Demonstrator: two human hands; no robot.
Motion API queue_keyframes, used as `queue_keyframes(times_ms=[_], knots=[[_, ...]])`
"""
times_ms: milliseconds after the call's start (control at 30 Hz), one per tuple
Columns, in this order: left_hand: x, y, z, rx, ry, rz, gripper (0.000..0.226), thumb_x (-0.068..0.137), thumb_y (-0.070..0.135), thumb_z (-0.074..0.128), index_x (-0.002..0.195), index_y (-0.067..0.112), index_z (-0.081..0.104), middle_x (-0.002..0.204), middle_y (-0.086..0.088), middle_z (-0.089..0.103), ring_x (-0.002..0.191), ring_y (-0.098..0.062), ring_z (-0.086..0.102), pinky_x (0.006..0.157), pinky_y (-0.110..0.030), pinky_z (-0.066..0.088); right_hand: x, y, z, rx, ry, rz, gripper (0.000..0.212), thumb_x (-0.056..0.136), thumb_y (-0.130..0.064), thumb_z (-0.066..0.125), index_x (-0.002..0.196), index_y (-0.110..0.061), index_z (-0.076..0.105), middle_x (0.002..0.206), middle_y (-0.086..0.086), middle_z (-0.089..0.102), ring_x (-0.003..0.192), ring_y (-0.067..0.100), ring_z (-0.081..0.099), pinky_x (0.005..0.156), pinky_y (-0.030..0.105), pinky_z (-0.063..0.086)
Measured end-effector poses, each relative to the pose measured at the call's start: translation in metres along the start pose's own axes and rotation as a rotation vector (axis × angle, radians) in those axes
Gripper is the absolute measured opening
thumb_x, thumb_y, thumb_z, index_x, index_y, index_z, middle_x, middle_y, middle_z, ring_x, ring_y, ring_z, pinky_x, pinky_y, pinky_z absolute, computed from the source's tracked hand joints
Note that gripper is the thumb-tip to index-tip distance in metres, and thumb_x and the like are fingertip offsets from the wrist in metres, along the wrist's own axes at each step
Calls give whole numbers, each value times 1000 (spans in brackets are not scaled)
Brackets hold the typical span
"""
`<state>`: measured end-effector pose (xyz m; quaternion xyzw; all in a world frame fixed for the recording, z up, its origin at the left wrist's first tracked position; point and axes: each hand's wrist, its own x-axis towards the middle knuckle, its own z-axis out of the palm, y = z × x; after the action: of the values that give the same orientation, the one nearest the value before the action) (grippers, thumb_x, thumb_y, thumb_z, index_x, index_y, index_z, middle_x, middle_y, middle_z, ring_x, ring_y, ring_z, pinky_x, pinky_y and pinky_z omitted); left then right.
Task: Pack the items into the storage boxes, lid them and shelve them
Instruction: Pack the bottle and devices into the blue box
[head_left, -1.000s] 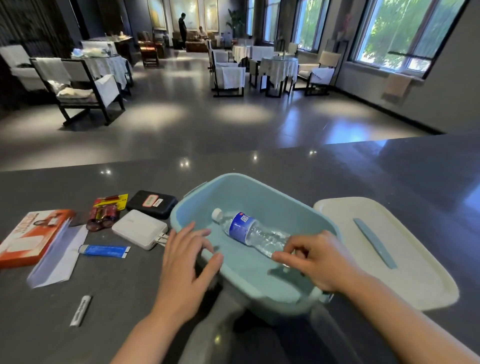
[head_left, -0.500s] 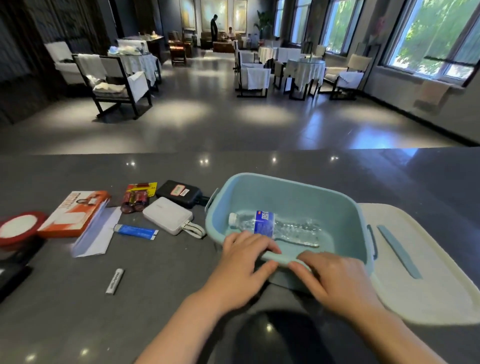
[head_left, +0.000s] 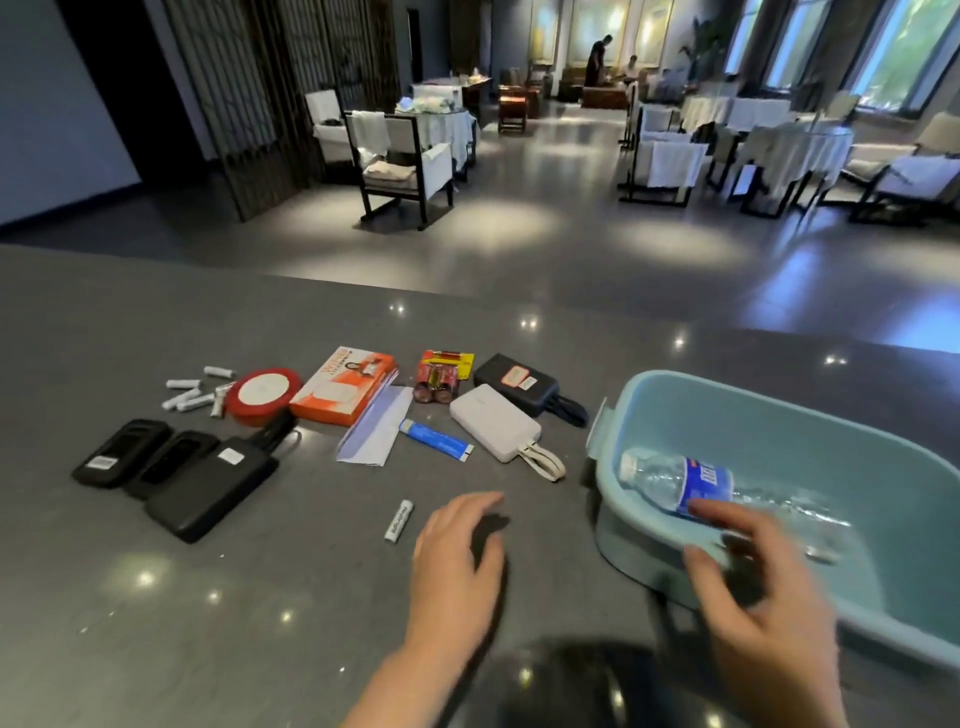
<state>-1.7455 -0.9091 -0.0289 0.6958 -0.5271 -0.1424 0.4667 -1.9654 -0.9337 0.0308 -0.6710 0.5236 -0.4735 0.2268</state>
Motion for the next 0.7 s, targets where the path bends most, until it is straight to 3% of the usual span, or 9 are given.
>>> queue_keyframes(times_ms=[67,167,300,433,500,600,700], knots=[[0,-29,-22,140,63,-124,40,76,9,66,110,31,64,112,14,60,112,-12,53,97,-29,36,-6,-14,36,-7,-53,-126,36,75,-3,67,96,-32,63,104,-22,60,100,-4,56,87,4,37],[6,-55,-47,307,95,-216,38,72,18,74,106,34,66,105,13,59,104,-17,54,81,-29,30,-7,-23,85,-15,-227,-243,40,65,-9,66,98,-31,64,104,-24,58,102,-6,53,92,4,32],[19,-72,-56,425,35,-214,34,71,41,74,103,41,62,96,17,58,97,-11,53,73,-28,21,12,-27,132,25,-418,-195,34,71,-22,58,96,-44,56,106,-24,55,103,-7,51,91,14,38],[33,-84,-53,432,-13,-210,23,73,40,73,94,39,63,82,17,56,89,-9,55,70,-28,23,40,-21,162,-33,-477,-63,39,81,-15,62,104,-44,52,108,-17,54,104,-13,46,97,22,39],[42,-87,-52,423,-25,-196,14,76,38,72,87,35,65,77,16,54,85,-11,55,70,-28,23,55,-18,173,-107,-462,-37,40,82,-15,64,112,-38,53,114,-15,54,104,-9,46,100,24,39],[57,-89,-49,406,-49,-198,7,82,37,66,85,32,64,81,15,57,88,-11,56,73,-28,26,86,-14,192,-309,-410,-28,49,84,-25,64,129,-30,47,130,-10,47,123,6,37,105,26,29],[70,-87,-45,330,-34,-184,5,82,36,66,83,31,64,82,14,59,85,-10,55,72,-29,29,116,-10,213,-463,-414,41,58,87,-36,61,138,-23,40,139,-2,44,130,17,35,107,33,29]])
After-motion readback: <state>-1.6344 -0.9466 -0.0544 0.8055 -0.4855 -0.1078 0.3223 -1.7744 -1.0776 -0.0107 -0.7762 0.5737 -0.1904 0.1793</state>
